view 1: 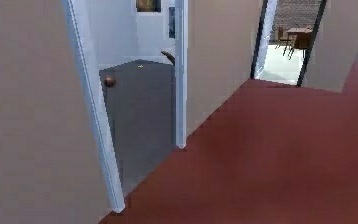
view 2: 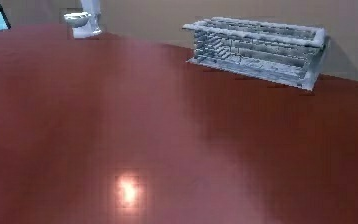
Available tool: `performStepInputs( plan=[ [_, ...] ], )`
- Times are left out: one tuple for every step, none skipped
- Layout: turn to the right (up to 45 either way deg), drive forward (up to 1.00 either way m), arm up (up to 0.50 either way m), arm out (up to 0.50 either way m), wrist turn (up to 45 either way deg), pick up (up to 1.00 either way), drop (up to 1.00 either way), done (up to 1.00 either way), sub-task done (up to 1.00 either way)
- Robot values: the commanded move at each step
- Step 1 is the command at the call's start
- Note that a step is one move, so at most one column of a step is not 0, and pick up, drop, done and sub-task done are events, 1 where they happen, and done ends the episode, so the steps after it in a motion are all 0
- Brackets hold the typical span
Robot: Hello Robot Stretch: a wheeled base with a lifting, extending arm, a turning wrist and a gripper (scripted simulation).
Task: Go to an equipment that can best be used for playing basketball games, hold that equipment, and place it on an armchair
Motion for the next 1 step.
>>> performStepInputs(
  plan=[
    [6.0, 0.00, 0.00, 0.00, 0.0, 0.00, 0.00, 0.00, 0.00]
  ],
)
